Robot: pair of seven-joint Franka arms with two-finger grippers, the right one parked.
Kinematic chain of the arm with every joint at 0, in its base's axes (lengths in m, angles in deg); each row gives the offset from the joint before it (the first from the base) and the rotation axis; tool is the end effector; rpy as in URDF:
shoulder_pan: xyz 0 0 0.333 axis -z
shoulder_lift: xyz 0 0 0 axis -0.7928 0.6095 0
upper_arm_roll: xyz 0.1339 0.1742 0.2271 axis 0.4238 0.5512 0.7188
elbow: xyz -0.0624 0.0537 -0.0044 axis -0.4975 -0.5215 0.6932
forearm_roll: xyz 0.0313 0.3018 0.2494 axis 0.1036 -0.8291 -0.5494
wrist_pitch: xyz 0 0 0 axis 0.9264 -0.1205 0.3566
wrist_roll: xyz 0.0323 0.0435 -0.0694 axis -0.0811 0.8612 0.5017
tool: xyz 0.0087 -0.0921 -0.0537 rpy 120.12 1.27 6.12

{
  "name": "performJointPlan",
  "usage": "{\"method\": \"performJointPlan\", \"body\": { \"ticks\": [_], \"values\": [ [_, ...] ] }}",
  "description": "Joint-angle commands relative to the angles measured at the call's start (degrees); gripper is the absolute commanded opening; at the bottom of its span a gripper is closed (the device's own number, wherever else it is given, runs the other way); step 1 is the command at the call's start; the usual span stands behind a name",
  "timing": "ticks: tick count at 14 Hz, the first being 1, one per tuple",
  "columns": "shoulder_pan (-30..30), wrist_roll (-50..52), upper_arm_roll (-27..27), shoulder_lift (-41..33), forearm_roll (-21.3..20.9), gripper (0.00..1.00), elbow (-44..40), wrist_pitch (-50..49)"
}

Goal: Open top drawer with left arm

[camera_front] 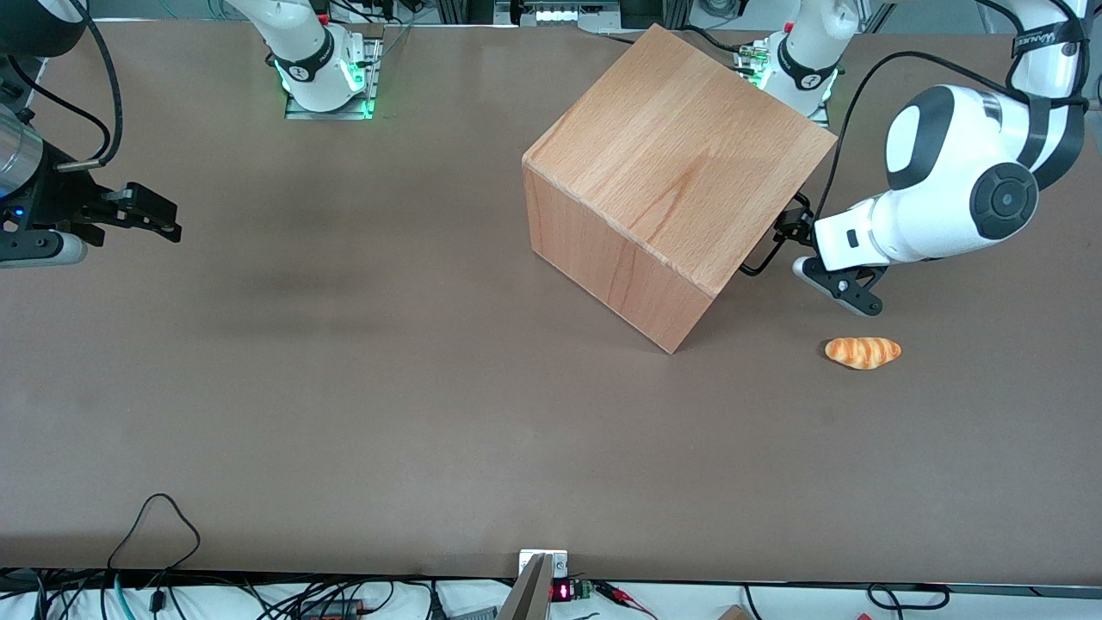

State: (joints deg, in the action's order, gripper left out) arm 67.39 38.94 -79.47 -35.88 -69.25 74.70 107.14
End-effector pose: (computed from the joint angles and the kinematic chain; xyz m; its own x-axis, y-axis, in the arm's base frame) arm 0.5504 -0.1044 0.3955 0.8453 -0.5063 -0.1706 -0.4551 -0.8497 0.2664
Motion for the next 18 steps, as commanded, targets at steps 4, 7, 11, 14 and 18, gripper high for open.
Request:
{"method": "performJointPlan", "body": {
  "ticks": [4, 7, 11, 14, 18],
  "values": [
    [-0.8, -5.1, 1.6, 0.7, 1.1, 1.00, 1.5, 5.2],
    [-1.2, -8.1, 7.4, 2.5, 1.1, 1.00, 1.4, 10.0],
    [-1.8, -11.7, 13.4, 5.4, 0.9, 1.00, 0.0, 20.8],
    [-2.7, -17.4, 17.6, 6.5, 1.0, 1.00, -0.3, 29.1],
    [-3.3, -18.0, 19.4, 6.5, 1.5, 1.00, -3.9, 27.4]
  ]
}}
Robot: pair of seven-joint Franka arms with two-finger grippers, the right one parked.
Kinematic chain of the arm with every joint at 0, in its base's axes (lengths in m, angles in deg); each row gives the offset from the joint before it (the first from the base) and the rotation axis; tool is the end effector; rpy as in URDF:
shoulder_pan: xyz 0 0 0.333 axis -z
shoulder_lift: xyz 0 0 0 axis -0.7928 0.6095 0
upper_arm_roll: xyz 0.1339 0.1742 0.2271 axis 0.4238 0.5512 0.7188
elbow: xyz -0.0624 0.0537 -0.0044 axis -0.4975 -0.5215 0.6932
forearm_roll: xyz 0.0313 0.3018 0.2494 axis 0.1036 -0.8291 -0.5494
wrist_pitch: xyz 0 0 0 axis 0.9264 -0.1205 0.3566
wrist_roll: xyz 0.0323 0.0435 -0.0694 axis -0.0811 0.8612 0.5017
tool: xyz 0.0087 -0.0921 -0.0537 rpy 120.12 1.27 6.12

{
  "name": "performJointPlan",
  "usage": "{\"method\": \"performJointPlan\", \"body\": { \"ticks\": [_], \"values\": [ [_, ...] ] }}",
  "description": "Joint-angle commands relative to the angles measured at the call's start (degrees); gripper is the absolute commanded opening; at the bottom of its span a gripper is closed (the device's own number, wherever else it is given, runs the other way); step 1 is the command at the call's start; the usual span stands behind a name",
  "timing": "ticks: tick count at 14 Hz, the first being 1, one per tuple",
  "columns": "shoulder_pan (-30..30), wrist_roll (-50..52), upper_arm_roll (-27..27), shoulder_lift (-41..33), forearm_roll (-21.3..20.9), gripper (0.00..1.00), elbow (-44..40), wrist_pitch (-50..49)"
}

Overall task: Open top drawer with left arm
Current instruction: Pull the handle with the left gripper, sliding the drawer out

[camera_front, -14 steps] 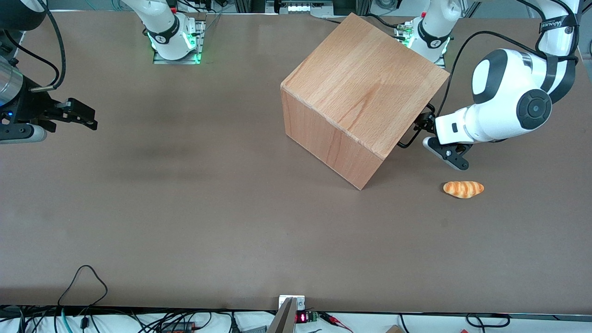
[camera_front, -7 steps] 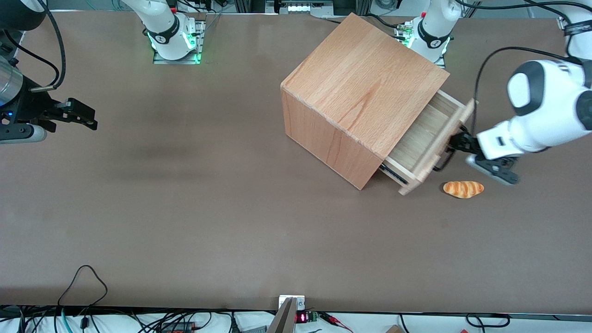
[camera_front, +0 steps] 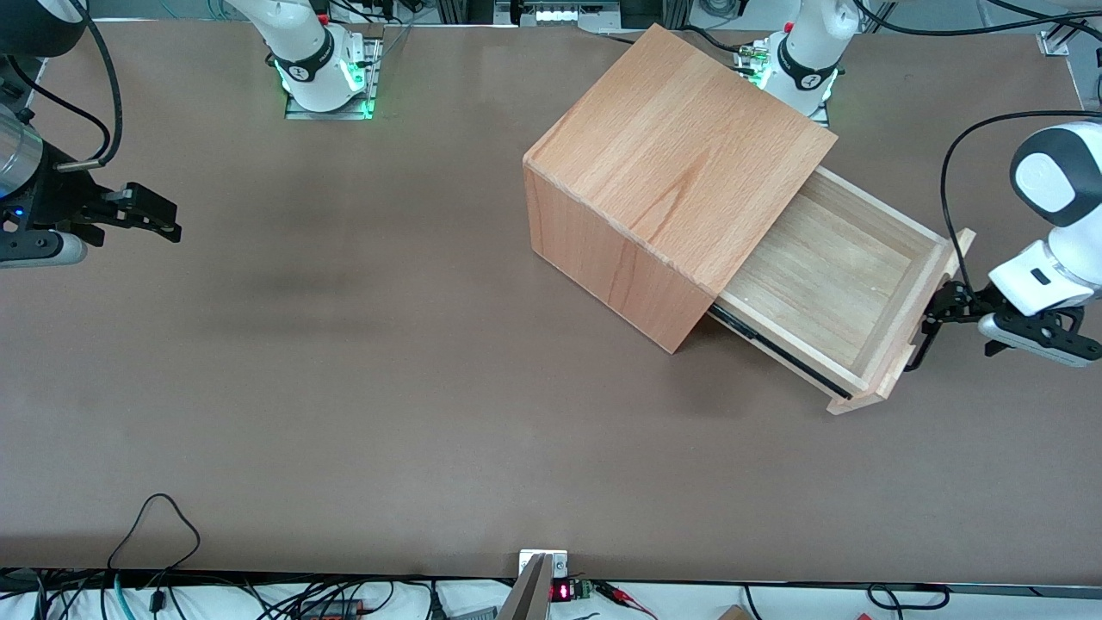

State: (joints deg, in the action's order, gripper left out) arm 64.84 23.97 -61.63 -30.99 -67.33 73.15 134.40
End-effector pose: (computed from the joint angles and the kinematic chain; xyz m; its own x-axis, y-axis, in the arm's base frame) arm 0.6133 0.1070 0.4056 0.9116 -0.3585 0.2013 -0.3627 -0.9318 -0.0172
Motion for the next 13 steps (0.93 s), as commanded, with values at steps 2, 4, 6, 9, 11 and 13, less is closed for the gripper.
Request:
{"method": "performJointPlan", "body": {
  "ticks": [2, 4, 6, 9, 11, 13],
  "values": [
    [-0.7, -2.9, 1.6, 1.7, -0.5, 1.00, -7.9, -6.5],
    [-0.6, -3.0, 1.6, 1.5, -1.0, 1.00, -12.1, -10.6],
    [-0.5, -2.9, 1.6, 1.3, -1.1, 1.00, -16.2, -14.9],
    [-0.5, -2.1, 1.7, 0.1, -1.1, 1.00, -20.6, -22.8],
    [-0.2, 4.6, 1.9, -2.0, -1.9, 1.00, -21.3, -27.9],
    [0.5, 15.3, 1.5, -5.2, -7.0, 1.00, -21.6, -33.4]
  ]
}}
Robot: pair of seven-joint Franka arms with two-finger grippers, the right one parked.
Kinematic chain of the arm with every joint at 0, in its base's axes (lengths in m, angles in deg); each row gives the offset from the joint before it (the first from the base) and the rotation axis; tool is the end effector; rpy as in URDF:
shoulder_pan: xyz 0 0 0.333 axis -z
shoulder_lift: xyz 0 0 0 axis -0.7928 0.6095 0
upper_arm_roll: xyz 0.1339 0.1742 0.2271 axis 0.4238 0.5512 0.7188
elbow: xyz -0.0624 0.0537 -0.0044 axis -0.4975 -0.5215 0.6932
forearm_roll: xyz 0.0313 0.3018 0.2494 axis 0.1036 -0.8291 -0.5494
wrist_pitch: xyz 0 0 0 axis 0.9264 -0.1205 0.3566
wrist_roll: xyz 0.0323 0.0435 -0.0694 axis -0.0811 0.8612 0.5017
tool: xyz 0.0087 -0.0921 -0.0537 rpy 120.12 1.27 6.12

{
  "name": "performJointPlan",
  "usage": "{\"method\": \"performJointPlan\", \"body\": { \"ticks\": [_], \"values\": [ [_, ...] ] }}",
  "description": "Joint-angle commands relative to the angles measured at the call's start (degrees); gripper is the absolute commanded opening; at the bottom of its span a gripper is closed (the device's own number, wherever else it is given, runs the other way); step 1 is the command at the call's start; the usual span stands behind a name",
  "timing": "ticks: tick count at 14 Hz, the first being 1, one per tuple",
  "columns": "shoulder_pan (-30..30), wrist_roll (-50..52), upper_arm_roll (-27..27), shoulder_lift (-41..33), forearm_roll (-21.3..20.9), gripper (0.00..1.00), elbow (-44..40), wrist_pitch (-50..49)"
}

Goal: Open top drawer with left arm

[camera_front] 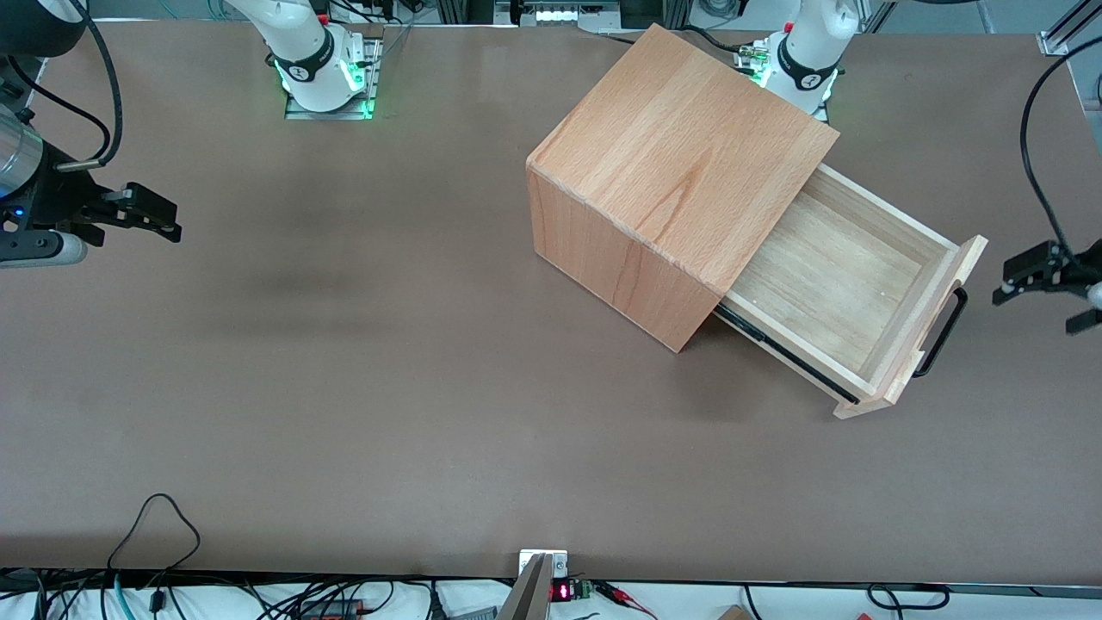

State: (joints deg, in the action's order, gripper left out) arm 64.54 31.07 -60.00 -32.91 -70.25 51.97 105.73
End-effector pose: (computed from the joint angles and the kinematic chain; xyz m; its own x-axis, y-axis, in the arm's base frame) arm 0.6157 0.1070 0.5560 0.9442 -0.3078 0.1174 -0.3153 -0.9476 0.0519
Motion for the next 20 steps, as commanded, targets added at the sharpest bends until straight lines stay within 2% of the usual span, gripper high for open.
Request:
{"method": "performJointPlan", "body": {
  "ticks": [1, 3, 5, 20],
  "values": [
    [1.2, 13.2, -0.2, -4.3, -5.2, 1.00, -1.6, -8.4],
    [1.4, 20.4, -1.3, -5.6, -7.6, 1.00, -3.6, -15.8],
    [1.6, 23.4, -2.5, -6.7, -10.2, 1.00, -4.0, -17.6],
    [1.5, 23.5, -2.5, -7.4, -9.7, 1.00, -3.2, -16.8]
  ]
}}
